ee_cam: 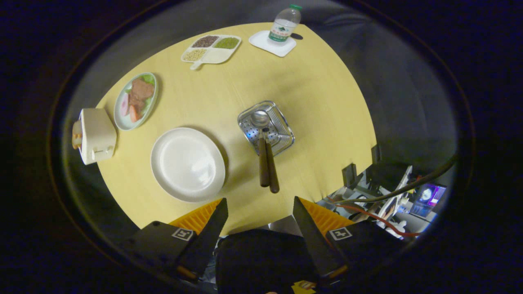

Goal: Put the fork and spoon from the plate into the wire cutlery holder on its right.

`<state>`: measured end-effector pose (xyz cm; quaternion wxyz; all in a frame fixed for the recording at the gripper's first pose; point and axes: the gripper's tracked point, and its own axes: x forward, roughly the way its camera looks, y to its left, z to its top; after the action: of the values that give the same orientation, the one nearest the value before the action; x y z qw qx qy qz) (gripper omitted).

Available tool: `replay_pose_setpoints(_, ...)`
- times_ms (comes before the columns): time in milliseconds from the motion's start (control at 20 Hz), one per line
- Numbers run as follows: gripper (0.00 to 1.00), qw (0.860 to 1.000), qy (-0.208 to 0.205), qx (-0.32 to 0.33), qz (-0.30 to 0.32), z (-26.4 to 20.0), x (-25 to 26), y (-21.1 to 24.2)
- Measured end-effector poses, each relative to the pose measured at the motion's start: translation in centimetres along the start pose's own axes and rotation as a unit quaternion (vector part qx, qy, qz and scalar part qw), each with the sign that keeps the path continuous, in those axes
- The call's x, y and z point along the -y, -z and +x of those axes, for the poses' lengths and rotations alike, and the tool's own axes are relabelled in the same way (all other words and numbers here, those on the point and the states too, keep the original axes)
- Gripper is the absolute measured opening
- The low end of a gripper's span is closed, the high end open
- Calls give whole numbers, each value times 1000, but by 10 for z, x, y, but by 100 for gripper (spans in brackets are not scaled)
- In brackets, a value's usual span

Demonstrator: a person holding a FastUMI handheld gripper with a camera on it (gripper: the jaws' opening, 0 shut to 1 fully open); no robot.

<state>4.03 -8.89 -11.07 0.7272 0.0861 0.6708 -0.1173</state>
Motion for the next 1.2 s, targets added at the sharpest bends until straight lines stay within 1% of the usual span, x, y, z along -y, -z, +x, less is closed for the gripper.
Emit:
replay_pose_setpoints(150, 100, 998, 4, 55, -26, 1, -10, 6)
replay_pose_setpoints(250, 100, 993, 3, 109, -37, 2, -18, 1)
replay_pose_setpoints(300, 100, 989, -4, 139, -41, 3, -23, -3)
replay_pose_setpoints(400, 100, 978, -20, 205, -41, 2, -31, -13)
replay_pose_setpoints(500, 100, 957, -41, 283, -40, -3, -37, -30)
replay_pose_setpoints(600, 100, 927, -67, 365, -50, -14, -45, -46)
replay_pose_setpoints(700, 100, 891, -94, 441, -59, -27, -57, -60)
replay_pose_setpoints(800, 100, 855, -121, 501, -62, -42, -71, -63)
replay_pose_setpoints(950, 100, 806, -172, 561, -71, -62, -89, -57)
replay_pose_setpoints(1000, 100, 788, -191, 580, -78, -71, -94, -53)
replay_pose_setpoints(1100, 100, 753, -216, 617, -76, -91, -91, -46)
replay_pose_setpoints(1150, 100, 738, -228, 631, -70, -98, -90, -41)
replay_pose_setpoints(1200, 100, 726, -235, 643, -66, -104, -87, -36)
